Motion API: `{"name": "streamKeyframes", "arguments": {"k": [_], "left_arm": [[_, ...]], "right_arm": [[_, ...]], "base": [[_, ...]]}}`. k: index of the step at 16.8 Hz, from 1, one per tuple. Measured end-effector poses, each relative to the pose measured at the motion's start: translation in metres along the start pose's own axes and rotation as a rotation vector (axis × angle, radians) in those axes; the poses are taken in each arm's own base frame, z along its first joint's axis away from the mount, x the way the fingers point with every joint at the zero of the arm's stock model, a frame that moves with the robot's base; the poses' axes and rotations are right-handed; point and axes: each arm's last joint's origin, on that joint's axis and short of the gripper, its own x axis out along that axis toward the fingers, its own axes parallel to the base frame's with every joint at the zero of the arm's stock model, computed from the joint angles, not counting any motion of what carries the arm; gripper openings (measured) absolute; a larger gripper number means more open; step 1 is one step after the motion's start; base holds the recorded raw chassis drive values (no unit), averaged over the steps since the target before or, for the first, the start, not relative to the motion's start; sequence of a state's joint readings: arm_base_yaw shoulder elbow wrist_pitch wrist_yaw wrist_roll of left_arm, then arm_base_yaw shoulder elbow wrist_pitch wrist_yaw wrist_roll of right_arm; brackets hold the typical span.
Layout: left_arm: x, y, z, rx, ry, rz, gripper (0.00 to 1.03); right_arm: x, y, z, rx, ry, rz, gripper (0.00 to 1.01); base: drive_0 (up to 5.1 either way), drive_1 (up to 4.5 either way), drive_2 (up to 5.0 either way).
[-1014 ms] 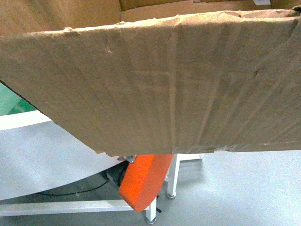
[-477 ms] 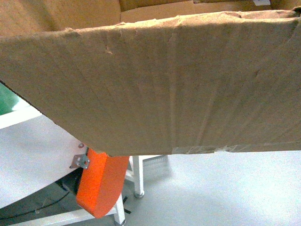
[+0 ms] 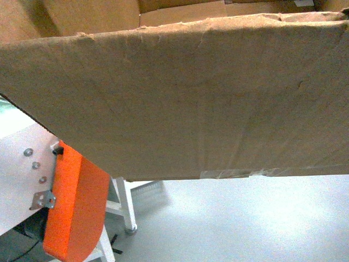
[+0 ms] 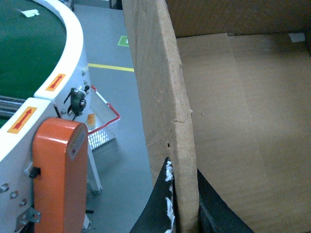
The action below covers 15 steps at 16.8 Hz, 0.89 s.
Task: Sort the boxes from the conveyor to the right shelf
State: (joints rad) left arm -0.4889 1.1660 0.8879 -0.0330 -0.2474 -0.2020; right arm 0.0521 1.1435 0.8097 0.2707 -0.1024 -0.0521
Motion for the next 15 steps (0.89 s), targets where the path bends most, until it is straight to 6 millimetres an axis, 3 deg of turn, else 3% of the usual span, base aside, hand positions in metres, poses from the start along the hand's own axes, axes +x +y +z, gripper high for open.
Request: {"name": "streamKeyframes", "arguments": {"k": [15], "left_arm": [[0.0000, 0.0000, 0.0000, 0.000, 0.000, 0.000, 0.02]], "right_arm": [[0.0000, 0.0001, 0.0000, 0.000, 0.000, 0.000, 0.04]], "base": [[-1.6, -1.58, -1.6]]}}
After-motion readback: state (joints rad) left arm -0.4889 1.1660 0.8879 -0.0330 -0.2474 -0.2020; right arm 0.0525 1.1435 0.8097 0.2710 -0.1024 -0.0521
